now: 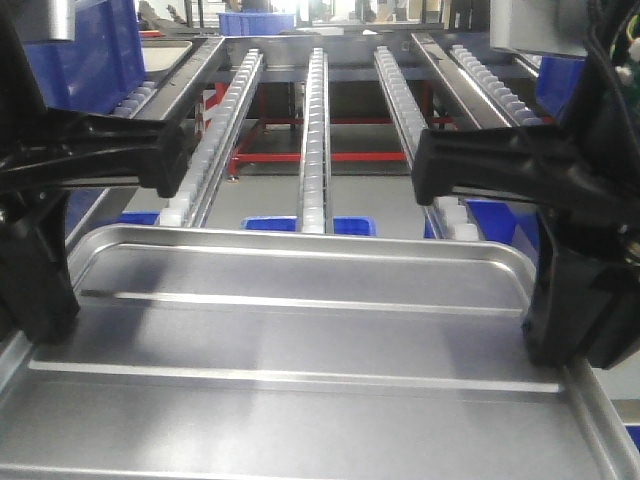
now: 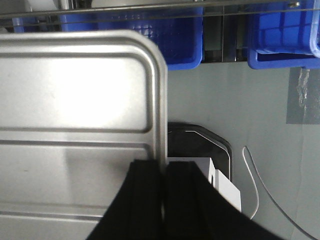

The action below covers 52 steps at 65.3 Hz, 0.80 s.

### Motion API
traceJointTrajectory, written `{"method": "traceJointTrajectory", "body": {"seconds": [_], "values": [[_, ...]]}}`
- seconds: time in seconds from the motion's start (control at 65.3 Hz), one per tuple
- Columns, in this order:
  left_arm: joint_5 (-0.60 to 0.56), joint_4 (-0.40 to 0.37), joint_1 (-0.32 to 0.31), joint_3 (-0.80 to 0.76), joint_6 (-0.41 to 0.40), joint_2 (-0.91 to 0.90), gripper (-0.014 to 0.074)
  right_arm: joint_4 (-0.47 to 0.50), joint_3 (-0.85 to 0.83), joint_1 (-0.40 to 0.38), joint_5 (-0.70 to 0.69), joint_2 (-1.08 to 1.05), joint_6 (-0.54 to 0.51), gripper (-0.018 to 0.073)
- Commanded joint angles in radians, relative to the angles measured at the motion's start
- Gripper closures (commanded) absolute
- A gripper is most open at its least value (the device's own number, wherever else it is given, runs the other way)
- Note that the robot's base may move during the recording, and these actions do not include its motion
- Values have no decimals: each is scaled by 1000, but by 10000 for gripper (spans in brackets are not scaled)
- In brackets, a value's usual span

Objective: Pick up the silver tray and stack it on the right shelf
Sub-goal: 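Hold the tray level in both grippers while the base turns away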

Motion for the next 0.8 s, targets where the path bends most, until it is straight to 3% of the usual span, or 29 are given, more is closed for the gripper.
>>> {"method": "traceJointTrajectory", "body": {"seconds": [0.0, 0.78], "values": [[38, 39, -4, -20, 9, -33, 697, -42, -28, -1, 1, -20, -3, 500], [38, 39, -4, -20, 9, -33, 697, -42, -28, -1, 1, -20, -3, 500]]}}
